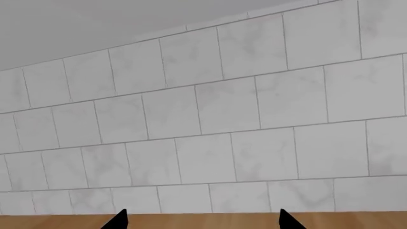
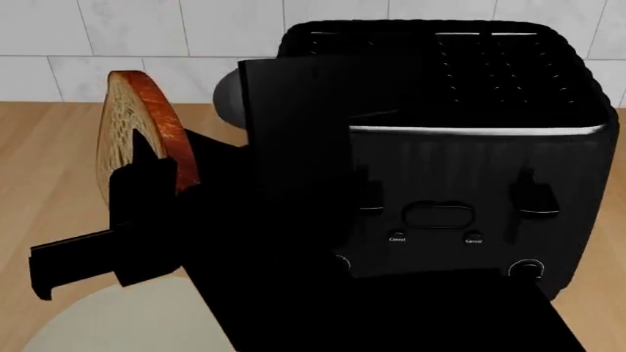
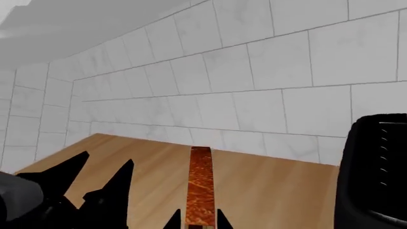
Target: Place the toasted item on a plate.
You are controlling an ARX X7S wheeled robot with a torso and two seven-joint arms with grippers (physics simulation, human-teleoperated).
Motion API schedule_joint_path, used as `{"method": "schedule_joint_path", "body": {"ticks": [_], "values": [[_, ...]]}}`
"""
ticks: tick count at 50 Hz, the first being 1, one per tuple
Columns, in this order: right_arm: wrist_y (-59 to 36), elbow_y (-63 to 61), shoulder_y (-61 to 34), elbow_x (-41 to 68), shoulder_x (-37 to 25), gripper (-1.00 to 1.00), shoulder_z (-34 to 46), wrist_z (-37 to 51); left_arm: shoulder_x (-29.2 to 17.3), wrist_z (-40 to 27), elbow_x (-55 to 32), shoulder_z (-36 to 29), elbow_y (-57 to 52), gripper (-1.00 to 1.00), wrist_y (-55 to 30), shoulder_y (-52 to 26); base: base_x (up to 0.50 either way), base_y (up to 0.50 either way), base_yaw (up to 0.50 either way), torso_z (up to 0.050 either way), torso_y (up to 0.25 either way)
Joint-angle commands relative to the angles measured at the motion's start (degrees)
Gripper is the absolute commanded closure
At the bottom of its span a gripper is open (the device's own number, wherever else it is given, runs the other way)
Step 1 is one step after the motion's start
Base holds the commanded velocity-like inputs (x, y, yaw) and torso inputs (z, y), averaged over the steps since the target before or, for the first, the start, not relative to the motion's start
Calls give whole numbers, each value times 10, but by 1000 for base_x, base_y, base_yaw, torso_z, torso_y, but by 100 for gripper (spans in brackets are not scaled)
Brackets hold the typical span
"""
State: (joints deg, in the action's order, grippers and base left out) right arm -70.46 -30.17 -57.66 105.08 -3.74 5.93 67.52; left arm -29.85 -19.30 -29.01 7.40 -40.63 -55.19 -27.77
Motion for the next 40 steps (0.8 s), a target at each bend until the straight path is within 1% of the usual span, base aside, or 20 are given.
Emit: {"method": "schedule_joint_path", "body": {"ticks": [1, 5, 9, 17, 27, 40], "values": [[20, -29, 59, -28, 1, 100, 4, -27, -12, -4, -10, 26, -18, -100, -14, 16, 0, 0, 0, 0, 0], [30, -33, 70, -36, 7, 100, 11, -37, -13, -5, -12, 28, -19, -100, -16, 13, 0, 0, 0, 0, 0], [47, -45, 107, -57, 20, 100, 15, -62, -14, -4, -13, 32, -20, -100, -12, 20, 0, 0, 0, 0, 0], [68, -57, 131, -60, 14, 100, 36, -62, -17, -6, -12, 31, -22, -100, -13, 21, 0, 0, 0, 0, 0], [92, -71, 190, -90, 8, 100, 46, -99, -13, -8, -6, 21, -14, -100, -2, 20, 0, 0, 0, 0, 0], [116, -69, 210, -100, 4, 100, 68, -109, -16, -7, -14, 25, -17, -100, -6, 19, 0, 0, 0, 0, 0]]}}
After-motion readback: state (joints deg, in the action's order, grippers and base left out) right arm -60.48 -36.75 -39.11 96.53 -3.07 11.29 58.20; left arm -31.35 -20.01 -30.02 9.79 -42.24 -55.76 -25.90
